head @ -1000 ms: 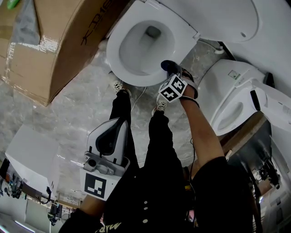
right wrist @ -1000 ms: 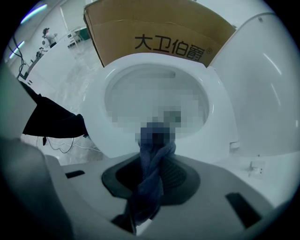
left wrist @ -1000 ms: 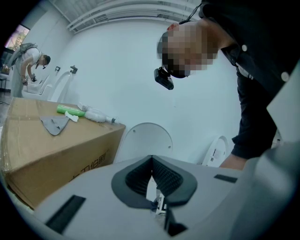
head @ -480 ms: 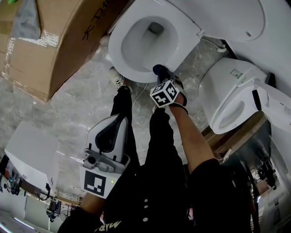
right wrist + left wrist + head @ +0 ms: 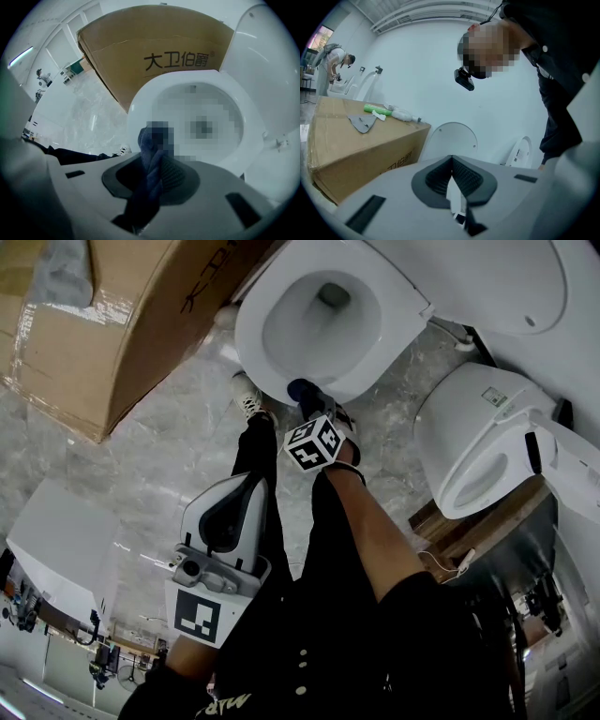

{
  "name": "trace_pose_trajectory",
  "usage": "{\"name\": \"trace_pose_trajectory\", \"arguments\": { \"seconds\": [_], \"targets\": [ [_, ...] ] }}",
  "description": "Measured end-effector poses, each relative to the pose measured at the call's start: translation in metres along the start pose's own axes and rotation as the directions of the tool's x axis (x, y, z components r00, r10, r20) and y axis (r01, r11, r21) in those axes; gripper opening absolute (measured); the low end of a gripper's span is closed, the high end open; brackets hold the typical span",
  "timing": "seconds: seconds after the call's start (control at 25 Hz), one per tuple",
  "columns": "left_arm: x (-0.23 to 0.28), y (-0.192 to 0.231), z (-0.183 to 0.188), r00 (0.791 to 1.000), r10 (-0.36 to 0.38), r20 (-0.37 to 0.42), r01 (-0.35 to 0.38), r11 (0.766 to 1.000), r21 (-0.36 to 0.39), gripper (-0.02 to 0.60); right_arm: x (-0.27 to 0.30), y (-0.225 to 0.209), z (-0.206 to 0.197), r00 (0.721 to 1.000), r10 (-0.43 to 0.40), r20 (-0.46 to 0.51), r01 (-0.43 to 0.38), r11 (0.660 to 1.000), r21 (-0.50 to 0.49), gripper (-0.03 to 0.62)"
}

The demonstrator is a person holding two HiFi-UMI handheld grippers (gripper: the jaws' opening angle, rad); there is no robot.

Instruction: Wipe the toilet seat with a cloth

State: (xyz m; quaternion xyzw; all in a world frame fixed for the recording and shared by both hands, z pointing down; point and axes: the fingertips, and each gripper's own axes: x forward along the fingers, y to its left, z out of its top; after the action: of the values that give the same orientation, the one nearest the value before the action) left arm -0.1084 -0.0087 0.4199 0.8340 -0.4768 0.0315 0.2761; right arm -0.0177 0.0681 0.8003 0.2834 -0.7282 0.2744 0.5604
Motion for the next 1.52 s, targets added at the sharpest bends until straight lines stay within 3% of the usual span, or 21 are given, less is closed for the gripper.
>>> {"name": "trace_pose_trajectory", "arguments": {
  "seconds": [0.16, 0.28, 0.48, 0.6, 1.2, 1.52],
  "targets": [
    [-0.005, 0.008, 0.0, 1.0, 0.015, 0.001, -0.015, 1.0, -0.006, 0.009, 0.005, 0.018, 0.018, 0.999, 0.03, 0.029, -0.028, 0.998, -0.057, 0.095],
    [-0.008, 0.015, 0.0, 1.0, 0.026, 0.001, -0.026, 1.0, -0.009, 0.009, 0.008, 0.032, 0.03, 0.997, 0.055, 0.045, -0.046, 0.983, -0.179, 0.095],
    [-0.014, 0.025, 0.0, 0.999, 0.046, 0.003, -0.046, 0.999, -0.017, 0.009, 0.012, 0.048, 0.047, 0.994, 0.091, 0.065, -0.059, 0.92, -0.388, 0.095],
    [-0.016, 0.03, -0.002, 0.998, 0.058, 0.002, -0.058, 0.998, -0.025, 0.009, 0.016, 0.053, 0.059, 0.992, 0.101, 0.074, -0.056, 0.885, -0.463, 0.095],
    [-0.022, 0.054, -0.002, 0.995, 0.095, 0.0, -0.095, 0.995, -0.038, 0.009, 0.034, 0.036, 0.144, 0.986, 0.089, 0.142, -0.007, 0.868, -0.496, 0.095],
    [-0.019, 0.064, -0.003, 0.995, 0.104, -0.005, -0.104, 0.994, -0.042, 0.009, 0.042, 0.01, 0.181, 0.984, 0.047, 0.172, 0.037, 0.892, -0.451, 0.095]
  ]
}}
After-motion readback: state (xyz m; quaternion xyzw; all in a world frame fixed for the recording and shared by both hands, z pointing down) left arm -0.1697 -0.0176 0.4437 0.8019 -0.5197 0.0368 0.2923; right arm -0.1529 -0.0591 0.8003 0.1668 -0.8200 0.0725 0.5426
